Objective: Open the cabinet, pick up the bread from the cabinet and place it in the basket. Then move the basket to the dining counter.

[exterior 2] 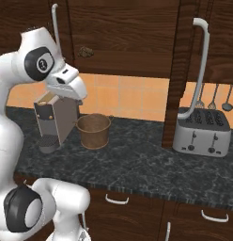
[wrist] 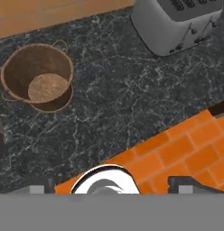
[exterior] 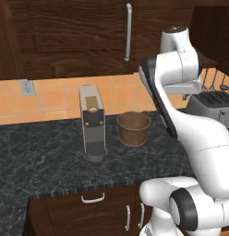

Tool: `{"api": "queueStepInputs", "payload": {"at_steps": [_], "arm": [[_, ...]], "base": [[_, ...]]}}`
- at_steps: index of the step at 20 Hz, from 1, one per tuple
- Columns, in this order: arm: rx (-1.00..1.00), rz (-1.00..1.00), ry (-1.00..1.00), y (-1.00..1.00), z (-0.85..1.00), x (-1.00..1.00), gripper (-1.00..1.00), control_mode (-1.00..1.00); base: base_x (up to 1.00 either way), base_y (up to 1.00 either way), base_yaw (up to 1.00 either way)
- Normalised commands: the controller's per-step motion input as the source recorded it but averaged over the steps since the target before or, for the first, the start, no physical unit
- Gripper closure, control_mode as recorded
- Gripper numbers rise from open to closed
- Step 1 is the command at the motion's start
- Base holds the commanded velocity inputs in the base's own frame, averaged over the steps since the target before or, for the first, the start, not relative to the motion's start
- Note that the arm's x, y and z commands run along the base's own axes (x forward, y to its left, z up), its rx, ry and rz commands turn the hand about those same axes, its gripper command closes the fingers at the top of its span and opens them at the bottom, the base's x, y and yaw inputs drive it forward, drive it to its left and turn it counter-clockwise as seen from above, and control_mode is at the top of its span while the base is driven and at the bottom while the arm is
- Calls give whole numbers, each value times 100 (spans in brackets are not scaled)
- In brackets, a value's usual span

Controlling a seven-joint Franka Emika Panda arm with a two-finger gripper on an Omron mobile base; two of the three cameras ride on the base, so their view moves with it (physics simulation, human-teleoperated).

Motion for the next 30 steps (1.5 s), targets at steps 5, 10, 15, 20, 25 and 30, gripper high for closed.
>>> {"api": "queueStepInputs", "payload": {"at_steps": [5,10,15,20,25,30], "arm": [[7,28,-93,33,65,20,-100,-100],[13,65,-37,30,81,27,-100,-100],[-13,24,-38,82,82,28,-100,-100],[-40,-5,-7,62,40,49,-100,-100],[-13,-25,0,0,10,35,-100,-100],[17,-24,0,-8,-3,50,-100,-100]], "base": [[0,0,0],[0,0,0],[0,0,0],[0,0,0],[0,0,0],[0,0,0]]}}
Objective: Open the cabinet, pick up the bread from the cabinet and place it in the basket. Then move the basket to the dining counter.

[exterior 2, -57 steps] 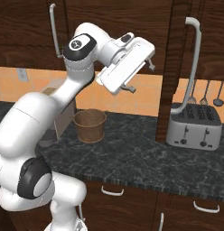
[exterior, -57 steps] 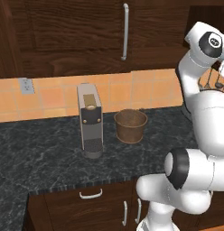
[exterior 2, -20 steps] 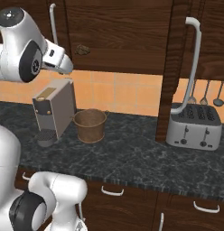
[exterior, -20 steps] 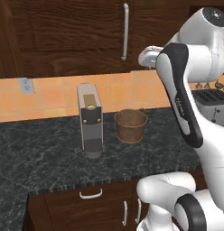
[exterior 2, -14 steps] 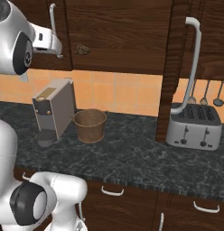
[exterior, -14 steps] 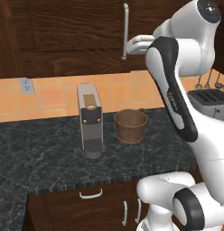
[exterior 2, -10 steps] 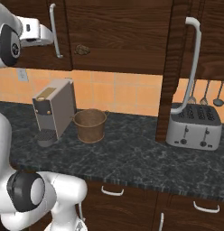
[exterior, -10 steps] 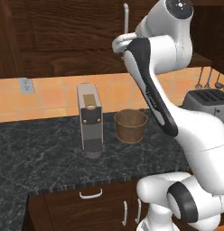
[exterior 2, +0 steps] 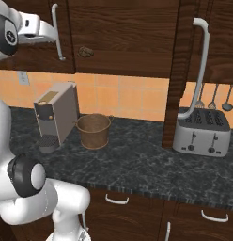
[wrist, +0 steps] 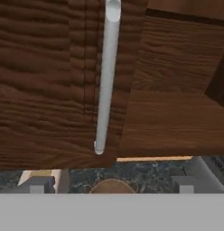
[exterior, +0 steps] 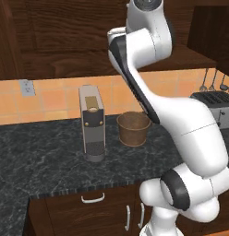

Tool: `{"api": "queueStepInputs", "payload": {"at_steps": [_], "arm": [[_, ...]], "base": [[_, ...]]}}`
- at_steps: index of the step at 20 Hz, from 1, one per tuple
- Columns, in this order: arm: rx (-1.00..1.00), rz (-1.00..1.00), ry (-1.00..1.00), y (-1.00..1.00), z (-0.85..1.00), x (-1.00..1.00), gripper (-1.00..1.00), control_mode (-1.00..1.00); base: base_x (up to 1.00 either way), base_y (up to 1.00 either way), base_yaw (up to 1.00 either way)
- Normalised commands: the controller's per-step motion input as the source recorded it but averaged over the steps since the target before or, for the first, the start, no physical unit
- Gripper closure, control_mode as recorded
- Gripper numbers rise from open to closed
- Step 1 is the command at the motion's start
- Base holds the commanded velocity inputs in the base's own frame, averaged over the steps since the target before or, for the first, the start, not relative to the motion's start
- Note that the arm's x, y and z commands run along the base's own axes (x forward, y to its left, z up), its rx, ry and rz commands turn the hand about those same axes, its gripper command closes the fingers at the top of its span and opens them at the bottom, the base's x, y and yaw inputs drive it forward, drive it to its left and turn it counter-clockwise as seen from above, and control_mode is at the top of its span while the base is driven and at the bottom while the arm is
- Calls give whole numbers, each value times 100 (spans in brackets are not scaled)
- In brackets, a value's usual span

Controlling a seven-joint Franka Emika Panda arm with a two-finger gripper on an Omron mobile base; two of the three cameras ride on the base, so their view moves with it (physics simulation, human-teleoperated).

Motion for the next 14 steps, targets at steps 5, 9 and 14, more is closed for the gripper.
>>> {"api": "queueStepInputs", "payload": {"at_steps": [5,9,14], "arm": [[24,-16,-1,-1,0,62,-100,-100],[5,0,0,3,0,73,-100,-100],[0,5,2,0,0,69,-100,-100]], "base": [[0,0,0],[0,0,0],[0,0,0]]}}
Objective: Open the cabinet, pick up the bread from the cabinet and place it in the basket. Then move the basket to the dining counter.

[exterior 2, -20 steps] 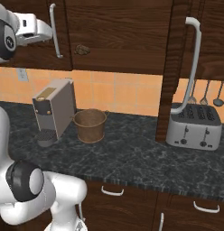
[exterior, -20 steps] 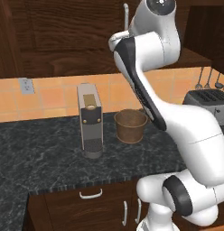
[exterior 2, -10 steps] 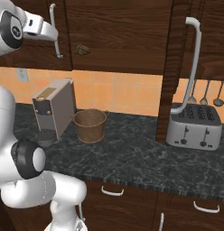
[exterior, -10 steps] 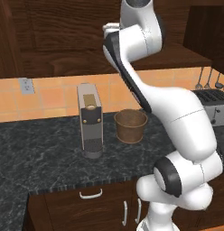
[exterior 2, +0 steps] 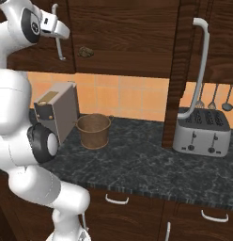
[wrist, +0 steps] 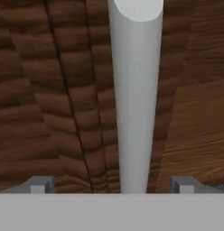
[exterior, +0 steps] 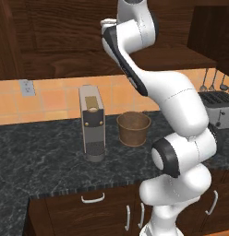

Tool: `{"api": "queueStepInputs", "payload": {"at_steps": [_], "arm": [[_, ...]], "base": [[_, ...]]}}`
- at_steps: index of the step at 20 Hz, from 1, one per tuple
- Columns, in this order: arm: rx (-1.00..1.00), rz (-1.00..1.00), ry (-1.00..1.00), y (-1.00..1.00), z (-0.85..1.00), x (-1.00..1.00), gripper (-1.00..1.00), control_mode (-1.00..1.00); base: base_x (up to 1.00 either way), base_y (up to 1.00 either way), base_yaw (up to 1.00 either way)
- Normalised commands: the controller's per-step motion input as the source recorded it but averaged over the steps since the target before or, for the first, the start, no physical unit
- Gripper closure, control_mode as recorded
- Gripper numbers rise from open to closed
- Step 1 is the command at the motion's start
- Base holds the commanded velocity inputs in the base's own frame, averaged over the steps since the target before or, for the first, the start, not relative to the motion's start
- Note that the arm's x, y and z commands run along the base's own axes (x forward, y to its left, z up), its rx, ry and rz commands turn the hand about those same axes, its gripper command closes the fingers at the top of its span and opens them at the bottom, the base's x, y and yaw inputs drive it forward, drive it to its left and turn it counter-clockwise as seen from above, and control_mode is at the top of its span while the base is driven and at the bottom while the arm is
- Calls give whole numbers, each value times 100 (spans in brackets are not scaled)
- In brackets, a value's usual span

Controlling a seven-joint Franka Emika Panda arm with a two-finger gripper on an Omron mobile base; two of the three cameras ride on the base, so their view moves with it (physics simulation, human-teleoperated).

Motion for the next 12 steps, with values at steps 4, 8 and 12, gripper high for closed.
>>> {"api": "queueStepInputs", "payload": {"at_steps": [4,8,12], "arm": [[0,4,0,0,0,58,-100,-100],[0,6,-7,-11,-5,51,-100,-100],[0,12,-16,-45,-12,34,-100,-100]], "base": [[0,0,0],[0,0,0],[0,0,0]]}}
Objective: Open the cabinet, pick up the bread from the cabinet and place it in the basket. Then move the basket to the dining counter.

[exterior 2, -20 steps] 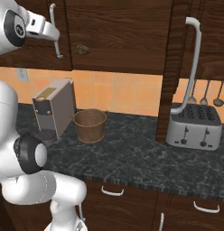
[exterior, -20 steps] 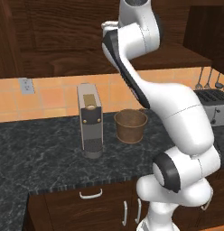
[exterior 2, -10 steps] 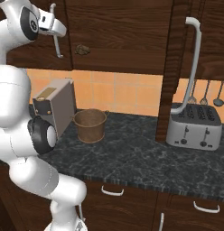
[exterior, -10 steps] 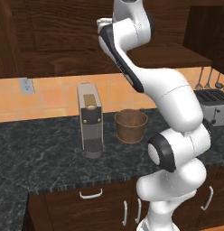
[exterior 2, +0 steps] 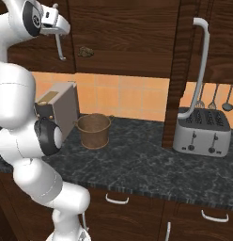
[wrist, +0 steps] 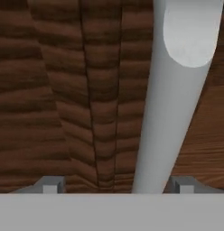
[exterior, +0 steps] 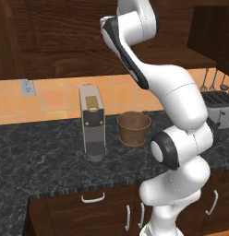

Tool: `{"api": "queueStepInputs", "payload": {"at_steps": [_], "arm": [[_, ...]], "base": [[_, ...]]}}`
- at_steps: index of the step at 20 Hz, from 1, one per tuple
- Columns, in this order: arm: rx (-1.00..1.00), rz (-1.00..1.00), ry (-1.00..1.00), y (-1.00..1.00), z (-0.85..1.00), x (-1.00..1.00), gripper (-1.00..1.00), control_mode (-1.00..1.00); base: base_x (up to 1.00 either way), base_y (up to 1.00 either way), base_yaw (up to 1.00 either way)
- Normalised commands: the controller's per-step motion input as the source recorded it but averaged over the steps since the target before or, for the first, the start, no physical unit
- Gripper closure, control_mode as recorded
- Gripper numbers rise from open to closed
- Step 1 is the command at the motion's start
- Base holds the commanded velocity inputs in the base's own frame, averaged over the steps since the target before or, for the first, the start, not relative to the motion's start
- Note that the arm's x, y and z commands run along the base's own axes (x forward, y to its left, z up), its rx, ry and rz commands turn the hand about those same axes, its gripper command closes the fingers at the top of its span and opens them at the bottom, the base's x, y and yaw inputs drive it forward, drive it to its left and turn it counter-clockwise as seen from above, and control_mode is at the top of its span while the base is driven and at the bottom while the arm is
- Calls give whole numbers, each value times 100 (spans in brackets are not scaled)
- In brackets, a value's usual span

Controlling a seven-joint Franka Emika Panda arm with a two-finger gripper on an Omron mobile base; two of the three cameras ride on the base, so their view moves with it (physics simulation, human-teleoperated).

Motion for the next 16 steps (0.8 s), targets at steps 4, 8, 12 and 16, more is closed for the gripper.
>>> {"api": "queueStepInputs", "payload": {"at_steps": [4,8,12,16], "arm": [[1,14,-14,-45,-4,27,-100,-100],[0,12,-28,-18,-22,14,-100,-100],[0,5,-16,0,0,3,100,-100],[0,5,-16,0,0,4,100,-100]], "base": [[0,0,0],[0,0,0],[0,0,0],[0,0,0]]}}
